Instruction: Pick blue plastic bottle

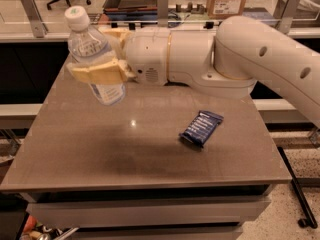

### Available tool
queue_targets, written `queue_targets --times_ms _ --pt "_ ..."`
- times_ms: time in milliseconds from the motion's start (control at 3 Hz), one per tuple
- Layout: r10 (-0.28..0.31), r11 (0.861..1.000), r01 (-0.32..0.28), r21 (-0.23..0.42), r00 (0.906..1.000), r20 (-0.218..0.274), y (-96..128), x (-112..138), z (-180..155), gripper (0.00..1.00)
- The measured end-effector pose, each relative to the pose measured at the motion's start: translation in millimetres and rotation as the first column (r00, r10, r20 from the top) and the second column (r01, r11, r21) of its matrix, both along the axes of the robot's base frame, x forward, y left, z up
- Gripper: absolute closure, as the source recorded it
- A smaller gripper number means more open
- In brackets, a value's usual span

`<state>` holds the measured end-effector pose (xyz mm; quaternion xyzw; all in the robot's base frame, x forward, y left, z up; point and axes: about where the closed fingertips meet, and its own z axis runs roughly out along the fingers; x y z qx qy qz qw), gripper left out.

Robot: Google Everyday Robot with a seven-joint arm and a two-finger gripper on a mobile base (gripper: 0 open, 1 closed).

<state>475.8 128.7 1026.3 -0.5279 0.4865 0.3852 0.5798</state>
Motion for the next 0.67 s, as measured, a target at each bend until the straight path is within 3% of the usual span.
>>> queue_targets --times_ms 333,667 --pt "-0.006 1.000 0.007 -0.010 0.9974 0.072 -1.0 -5.0 30.6 1.00" --pt "-0.006 1.000 0.007 -0.010 0.9974 0.072 -0.9 -5.1 30.6 1.00"
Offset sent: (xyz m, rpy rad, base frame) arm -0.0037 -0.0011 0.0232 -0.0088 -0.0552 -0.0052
